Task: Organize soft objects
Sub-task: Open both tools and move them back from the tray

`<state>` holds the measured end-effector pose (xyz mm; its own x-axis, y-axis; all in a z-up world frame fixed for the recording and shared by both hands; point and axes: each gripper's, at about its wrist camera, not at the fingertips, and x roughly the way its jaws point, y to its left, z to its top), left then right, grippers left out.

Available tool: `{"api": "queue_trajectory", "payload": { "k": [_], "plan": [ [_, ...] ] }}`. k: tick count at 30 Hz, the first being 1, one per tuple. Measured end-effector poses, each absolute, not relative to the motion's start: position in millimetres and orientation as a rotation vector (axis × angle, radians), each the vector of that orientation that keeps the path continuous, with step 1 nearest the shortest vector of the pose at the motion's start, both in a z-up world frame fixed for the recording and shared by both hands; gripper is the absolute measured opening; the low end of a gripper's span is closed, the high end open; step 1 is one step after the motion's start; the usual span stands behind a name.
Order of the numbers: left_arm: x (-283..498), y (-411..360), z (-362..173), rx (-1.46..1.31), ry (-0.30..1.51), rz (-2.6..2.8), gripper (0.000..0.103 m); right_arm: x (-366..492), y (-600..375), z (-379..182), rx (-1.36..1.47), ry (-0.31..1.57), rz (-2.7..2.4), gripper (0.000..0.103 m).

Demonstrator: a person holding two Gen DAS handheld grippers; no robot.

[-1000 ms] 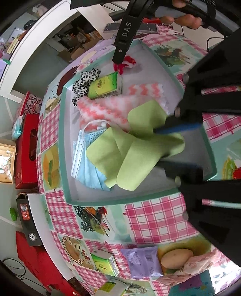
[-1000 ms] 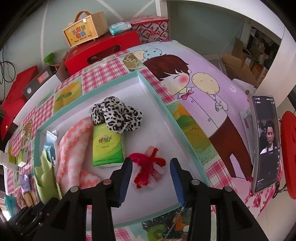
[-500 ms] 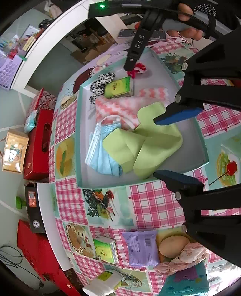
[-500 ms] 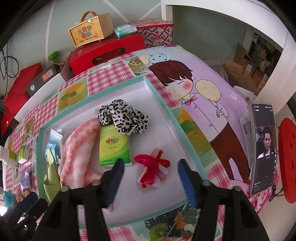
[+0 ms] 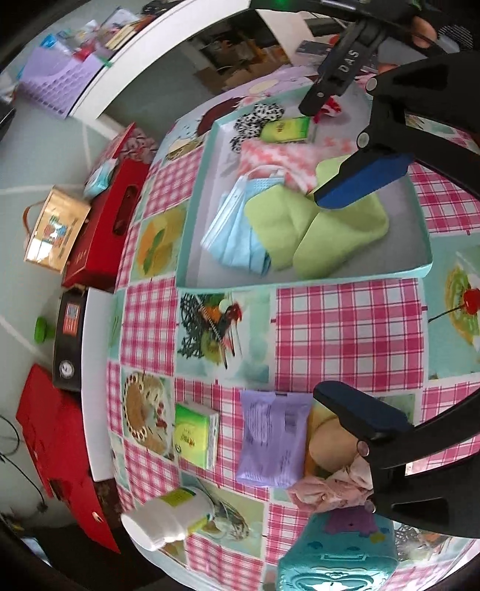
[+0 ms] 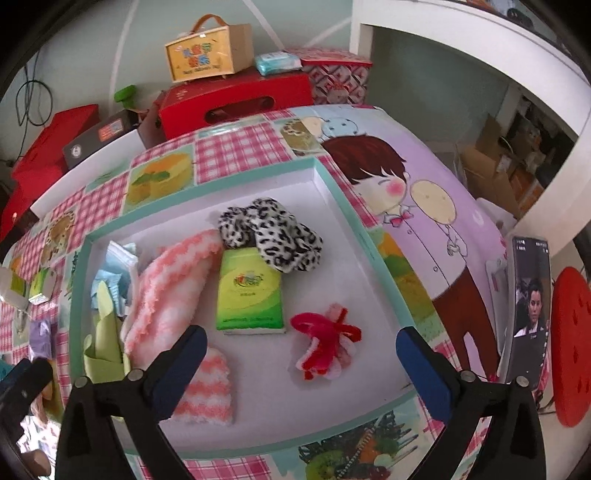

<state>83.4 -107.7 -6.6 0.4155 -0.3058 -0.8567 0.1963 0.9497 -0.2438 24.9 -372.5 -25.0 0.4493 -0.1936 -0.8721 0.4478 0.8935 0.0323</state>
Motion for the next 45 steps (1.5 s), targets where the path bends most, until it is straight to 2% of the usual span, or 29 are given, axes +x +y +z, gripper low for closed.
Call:
{"api": "queue_trajectory", "payload": {
  "k": [45],
  "plan": [
    [69.9, -43.3, -1.0, -0.245, 1.054, -0.174, 0.095, 42.3, -273.0, -3.3, 0.203, 1.003, -0.135, 0.103]
  ]
}}
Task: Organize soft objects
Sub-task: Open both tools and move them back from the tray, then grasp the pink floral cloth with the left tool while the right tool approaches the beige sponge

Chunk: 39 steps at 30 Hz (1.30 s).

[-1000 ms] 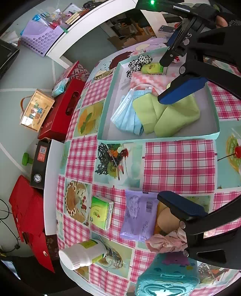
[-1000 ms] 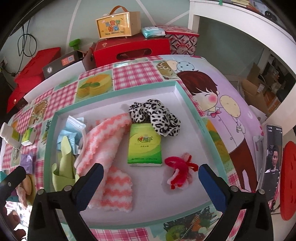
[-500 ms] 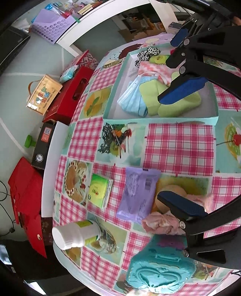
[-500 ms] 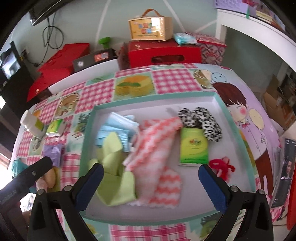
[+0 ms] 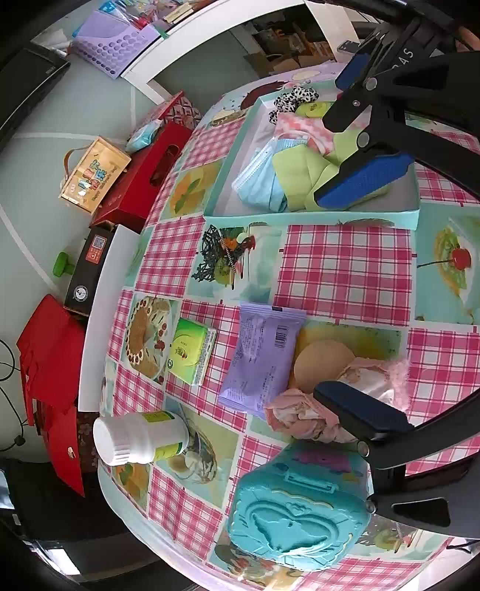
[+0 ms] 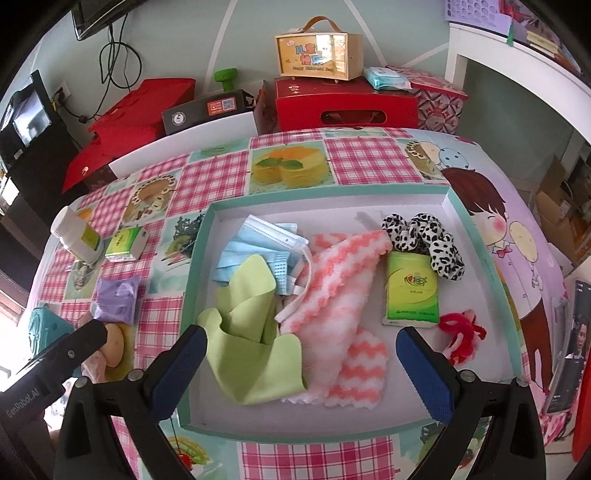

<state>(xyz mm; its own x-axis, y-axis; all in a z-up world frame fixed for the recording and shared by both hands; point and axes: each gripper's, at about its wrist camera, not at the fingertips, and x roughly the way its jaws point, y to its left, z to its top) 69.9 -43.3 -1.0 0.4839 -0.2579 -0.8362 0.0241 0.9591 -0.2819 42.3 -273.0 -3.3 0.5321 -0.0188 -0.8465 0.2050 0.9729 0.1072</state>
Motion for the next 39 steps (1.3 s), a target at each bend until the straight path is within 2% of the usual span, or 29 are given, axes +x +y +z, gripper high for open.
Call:
{"api": "queue_trajectory", "payload": {
  "k": [17, 29, 32, 34, 39],
  "plan": [
    [56.1, -16.5, -9.4, -0.294, 1.041, -0.131, 0.095, 43.8, -251.1, -3.7, 0.224, 1.004, -0.017, 0.103],
    [47.8, 9.4, -23.2, -0.354, 1.104, -0.042, 0.094, 44.2, -238.2, -2.2, 0.208, 0.987, 0.037, 0.103],
    [47.1, 14.8, -26.1, -0.365, 1.114, -0.023, 0.093, 44.1, -233.4, -1.2, 0.212, 0.978, 0.069, 0.103],
    [47.5, 18.2, -27.2, -0.382, 1.115, -0.02, 0.086, 44.3, -228.1, -1.1, 0.204, 0.973, 0.095, 0.103],
    [49.4, 26.0, -32.9, -0.418, 1.129, -0.008, 0.082, 43.3, -208.5, -1.8, 0.152, 0.972, 0.172, 0.103]
  ]
}}
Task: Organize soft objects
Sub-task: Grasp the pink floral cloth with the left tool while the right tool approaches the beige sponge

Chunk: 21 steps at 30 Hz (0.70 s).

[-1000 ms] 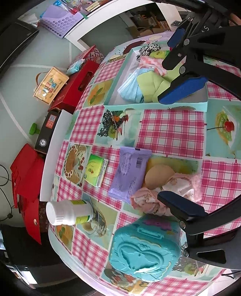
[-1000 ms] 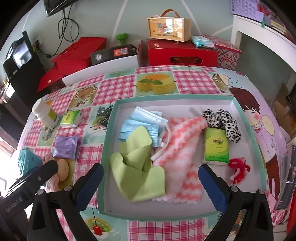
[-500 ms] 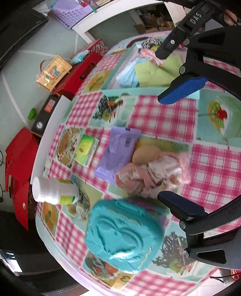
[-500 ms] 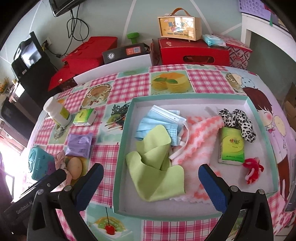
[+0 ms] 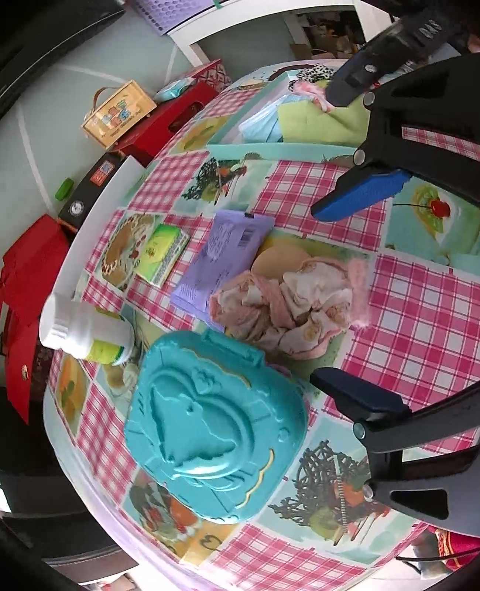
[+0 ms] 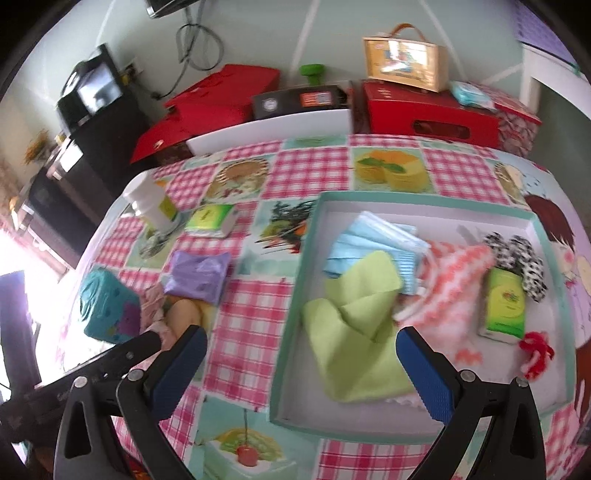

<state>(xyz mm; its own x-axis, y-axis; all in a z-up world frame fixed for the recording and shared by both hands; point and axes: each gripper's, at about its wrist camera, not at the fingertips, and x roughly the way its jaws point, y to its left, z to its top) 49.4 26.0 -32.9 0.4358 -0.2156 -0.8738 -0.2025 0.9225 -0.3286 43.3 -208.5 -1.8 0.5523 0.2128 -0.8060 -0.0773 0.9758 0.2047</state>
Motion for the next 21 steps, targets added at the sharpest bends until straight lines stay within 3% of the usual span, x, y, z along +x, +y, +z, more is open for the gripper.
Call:
{"api": "queue_trajectory", "payload": {
  "k": [9, 18, 21],
  "plan": [
    [55.1, 31.0, -39.6, -0.447, 1.141, 0.016, 0.062, 43.9, -185.5, -10.6, 0.077, 0.999, 0.244, 0.103],
    [60.6, 29.7, -47.7, -0.46, 1.16, 0.026, 0.056, 45.3, -178.7, -16.4, 0.064, 1.013, 0.267, 0.103],
    [63.7, 29.8, -50.6, -0.46, 1.167, 0.033, 0.047, 45.9, -178.0, -18.2, 0.064, 1.019, 0.269, 0.103]
  ]
}}
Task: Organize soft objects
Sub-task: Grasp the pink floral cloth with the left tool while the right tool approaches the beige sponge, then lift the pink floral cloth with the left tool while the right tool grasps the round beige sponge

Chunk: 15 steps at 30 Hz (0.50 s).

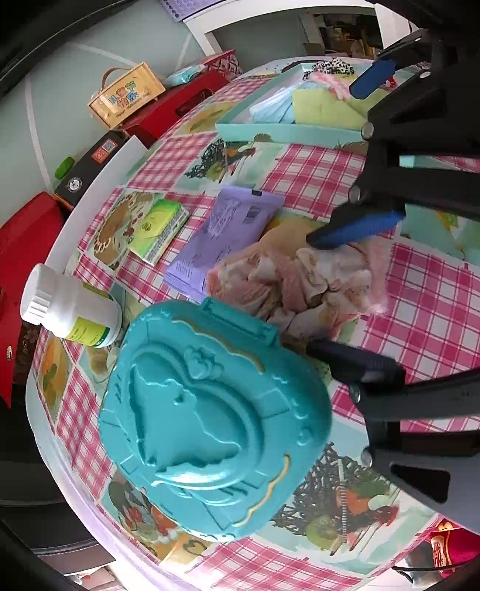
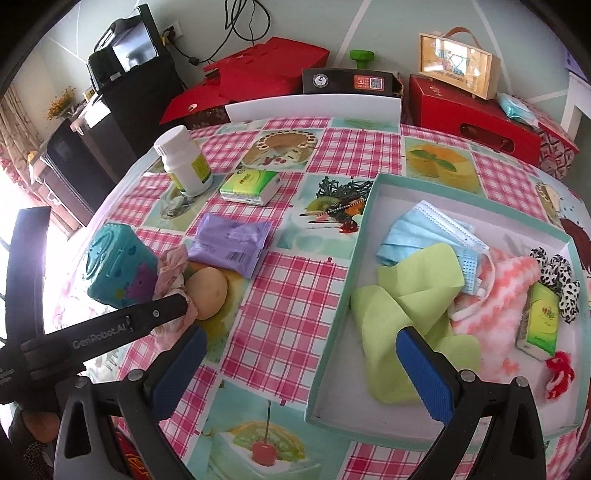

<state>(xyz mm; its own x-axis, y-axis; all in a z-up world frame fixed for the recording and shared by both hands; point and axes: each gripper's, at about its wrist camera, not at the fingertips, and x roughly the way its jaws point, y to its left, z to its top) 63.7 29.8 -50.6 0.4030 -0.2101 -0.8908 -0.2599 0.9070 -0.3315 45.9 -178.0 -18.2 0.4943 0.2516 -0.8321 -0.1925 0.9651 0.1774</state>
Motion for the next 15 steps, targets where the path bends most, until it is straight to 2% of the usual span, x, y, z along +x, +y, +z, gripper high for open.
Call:
{"api": "queue_trajectory", "payload": {
  "k": [3, 13, 15],
  "plan": [
    [65.4, 32.7, -52.8, -0.475, 1.17, 0.036, 0.043, 46.2, -176.1, -19.4, 0.058, 1.021, 0.274, 0.103],
    [65.1, 35.9, -58.1, -0.499, 1.18, 0.023, 0.018, 47.0, -170.3, -21.5, 0.044, 1.025, 0.294, 0.103],
    [64.5, 36.2, -58.5, -0.502, 1.181, 0.021, 0.017, 47.4, -168.8, -22.1, 0.041, 1.027, 0.296, 0.103]
  ]
}}
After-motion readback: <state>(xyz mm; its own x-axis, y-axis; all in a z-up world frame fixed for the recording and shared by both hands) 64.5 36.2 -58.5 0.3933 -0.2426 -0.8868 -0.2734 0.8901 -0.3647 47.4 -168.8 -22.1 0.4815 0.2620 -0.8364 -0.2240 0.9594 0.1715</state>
